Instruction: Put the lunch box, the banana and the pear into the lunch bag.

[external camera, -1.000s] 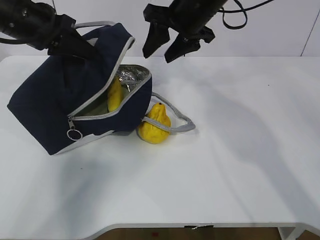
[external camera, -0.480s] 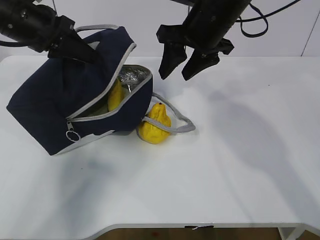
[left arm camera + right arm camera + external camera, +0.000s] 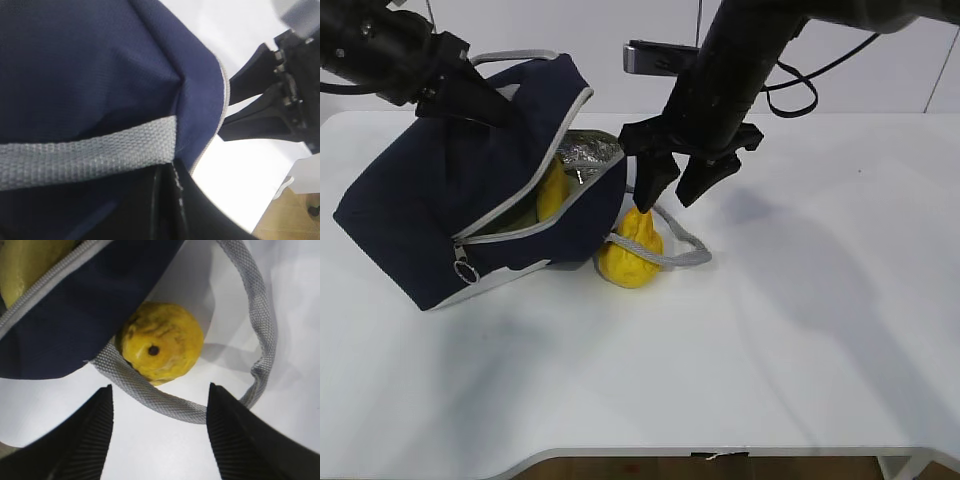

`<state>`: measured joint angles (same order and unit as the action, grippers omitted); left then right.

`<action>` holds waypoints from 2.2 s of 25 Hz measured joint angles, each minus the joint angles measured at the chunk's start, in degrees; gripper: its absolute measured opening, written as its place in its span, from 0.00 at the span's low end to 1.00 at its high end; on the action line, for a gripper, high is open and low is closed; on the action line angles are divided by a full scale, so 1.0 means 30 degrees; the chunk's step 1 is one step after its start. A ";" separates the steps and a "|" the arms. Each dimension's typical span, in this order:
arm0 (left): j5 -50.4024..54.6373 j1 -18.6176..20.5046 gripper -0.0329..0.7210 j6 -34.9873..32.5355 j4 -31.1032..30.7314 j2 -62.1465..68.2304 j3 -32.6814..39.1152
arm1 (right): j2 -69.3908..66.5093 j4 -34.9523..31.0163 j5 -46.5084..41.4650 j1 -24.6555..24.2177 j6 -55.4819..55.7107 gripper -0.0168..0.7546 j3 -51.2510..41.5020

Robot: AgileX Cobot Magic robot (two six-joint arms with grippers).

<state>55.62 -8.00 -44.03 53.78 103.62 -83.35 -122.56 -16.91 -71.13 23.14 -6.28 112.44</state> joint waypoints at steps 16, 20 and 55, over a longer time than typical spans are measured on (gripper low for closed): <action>0.0028 0.0000 0.03 0.0000 -0.0065 0.0000 0.0000 | -0.1085 -0.1631 0.1368 0.0000 -0.0005 0.69 0.0004; 0.0028 0.0000 0.03 0.0000 -0.0109 0.0000 0.0000 | -0.1131 -0.1563 0.2233 0.0000 0.0027 0.69 0.0004; -0.0045 0.0000 0.03 0.0000 -0.0724 0.0000 0.0000 | -0.2454 -0.1629 0.2450 0.0000 0.0069 0.58 0.0066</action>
<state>55.49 -8.00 -44.03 51.61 103.62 -83.35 -129.92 -21.80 -63.78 23.14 -6.08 112.64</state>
